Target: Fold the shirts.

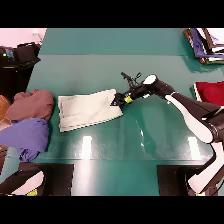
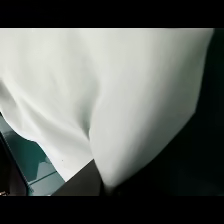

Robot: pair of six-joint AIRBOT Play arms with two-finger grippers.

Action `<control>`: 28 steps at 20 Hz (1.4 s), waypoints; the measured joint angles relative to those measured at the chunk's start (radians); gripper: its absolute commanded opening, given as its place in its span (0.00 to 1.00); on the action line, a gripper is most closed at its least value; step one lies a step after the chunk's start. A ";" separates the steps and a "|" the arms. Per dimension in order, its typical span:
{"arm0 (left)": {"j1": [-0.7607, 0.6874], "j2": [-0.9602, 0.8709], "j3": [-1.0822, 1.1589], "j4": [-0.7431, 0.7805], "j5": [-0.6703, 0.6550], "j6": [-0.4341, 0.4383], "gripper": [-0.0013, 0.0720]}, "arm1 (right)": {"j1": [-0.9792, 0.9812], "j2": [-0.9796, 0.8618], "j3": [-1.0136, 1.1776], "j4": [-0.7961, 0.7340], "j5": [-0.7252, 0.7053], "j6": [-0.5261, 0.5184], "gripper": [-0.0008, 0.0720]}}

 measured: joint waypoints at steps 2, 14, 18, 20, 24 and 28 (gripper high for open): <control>-0.050 0.000 0.000 0.000 0.006 0.000 0.05 | -0.014 -0.006 0.053 0.002 0.018 -0.005 0.03; -0.377 0.000 0.000 -0.001 0.171 -0.048 0.05 | -0.659 0.304 0.140 -0.217 0.033 0.069 0.03; -0.419 0.000 0.000 -0.001 0.219 -0.065 0.05 | -0.926 0.340 0.141 -0.240 -0.005 0.085 0.03; -0.427 0.000 0.000 0.000 0.232 -0.076 0.05 | -1.022 0.338 0.141 -0.245 -0.020 0.093 0.03; -0.433 -0.001 0.000 0.000 0.254 -0.084 0.05 | -1.125 0.339 0.143 -0.247 -0.062 0.103 0.03; -0.434 -0.001 0.000 0.000 0.265 -0.087 0.05 | -1.154 0.364 0.204 -0.248 -0.080 0.106 0.03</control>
